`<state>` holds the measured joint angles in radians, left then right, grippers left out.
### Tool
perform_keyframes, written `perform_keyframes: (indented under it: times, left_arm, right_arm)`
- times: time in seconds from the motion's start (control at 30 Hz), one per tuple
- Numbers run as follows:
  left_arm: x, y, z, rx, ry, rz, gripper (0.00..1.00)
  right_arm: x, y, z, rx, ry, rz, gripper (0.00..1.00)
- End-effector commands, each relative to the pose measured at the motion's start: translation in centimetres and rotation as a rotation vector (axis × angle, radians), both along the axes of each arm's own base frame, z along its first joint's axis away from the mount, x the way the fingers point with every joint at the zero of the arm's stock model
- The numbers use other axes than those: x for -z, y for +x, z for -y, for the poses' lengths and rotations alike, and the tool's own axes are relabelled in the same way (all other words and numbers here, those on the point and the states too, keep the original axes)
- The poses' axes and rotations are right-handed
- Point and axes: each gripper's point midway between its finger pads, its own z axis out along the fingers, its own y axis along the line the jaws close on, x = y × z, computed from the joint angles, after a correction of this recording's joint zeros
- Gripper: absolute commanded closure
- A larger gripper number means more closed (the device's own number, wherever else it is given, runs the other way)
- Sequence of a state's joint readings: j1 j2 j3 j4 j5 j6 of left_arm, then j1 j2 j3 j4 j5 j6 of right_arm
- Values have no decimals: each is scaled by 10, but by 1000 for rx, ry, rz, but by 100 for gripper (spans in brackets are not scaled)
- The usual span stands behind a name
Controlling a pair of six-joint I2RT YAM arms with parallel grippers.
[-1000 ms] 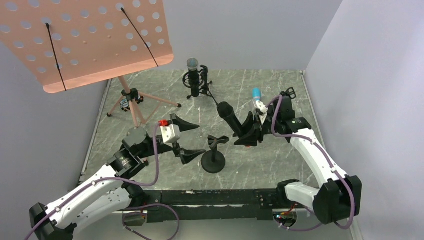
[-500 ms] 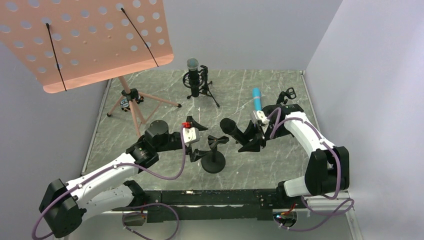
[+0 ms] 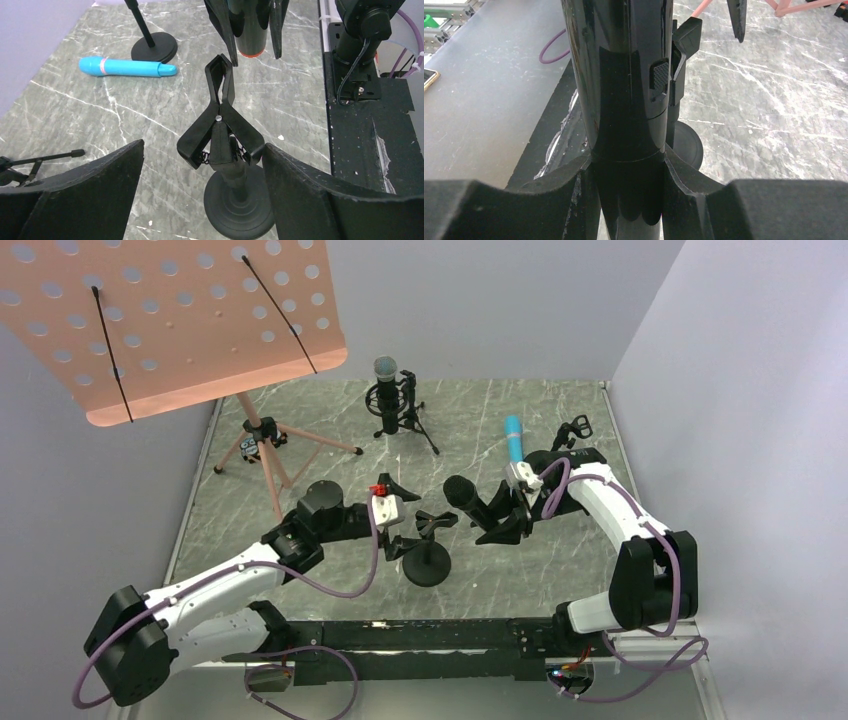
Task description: Attach the microphones to the stand
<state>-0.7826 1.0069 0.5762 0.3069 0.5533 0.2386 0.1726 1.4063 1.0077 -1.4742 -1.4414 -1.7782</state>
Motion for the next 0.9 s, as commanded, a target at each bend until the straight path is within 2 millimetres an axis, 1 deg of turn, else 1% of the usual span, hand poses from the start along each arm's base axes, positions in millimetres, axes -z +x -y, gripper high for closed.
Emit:
perform_keyframes:
  times: [0.0, 0.07, 0.13, 0.27, 0.4, 0.53, 0.6, 0.7, 0.73, 0.8, 0.87]
  left_arm:
    - [-13, -3, 7, 34, -33, 20, 10]
    - [-14, -5, 9, 41, -42, 8, 14]
    - [-13, -5, 10, 39, -46, -3, 16]
    - [-18, -7, 14, 44, -79, -2, 16]
    - [-17, -7, 17, 46, -81, -10, 17]
    - [-12, -8, 17, 49, -69, -23, 25]
    - [-9, -9, 17, 51, -61, -34, 32]
    - [-7, -9, 17, 50, -53, -50, 63]
    - [-7, -9, 17, 46, -53, -55, 70]
    - [-7, -9, 17, 46, -57, -57, 76]
    - [-5, -10, 16, 45, -57, -63, 80]
  right_arm:
    - [-14, 5, -3, 20, 65, 33, 100]
    - [-14, 6, -3, 21, 65, 32, 100]
    - [-13, 6, -3, 21, 65, 28, 100]
    - [-13, 7, -3, 22, 64, 24, 100]
    - [-12, 7, -3, 22, 63, 20, 100]
    - [-12, 7, -3, 23, 63, 20, 100]
    - [-12, 7, -3, 22, 62, 18, 100]
    - [-11, 7, -3, 21, 60, 19, 100]
    - [-11, 8, -3, 22, 60, 19, 100]
    - [-10, 8, -3, 21, 60, 18, 100]
    - [-9, 10, -3, 21, 58, 12, 100]
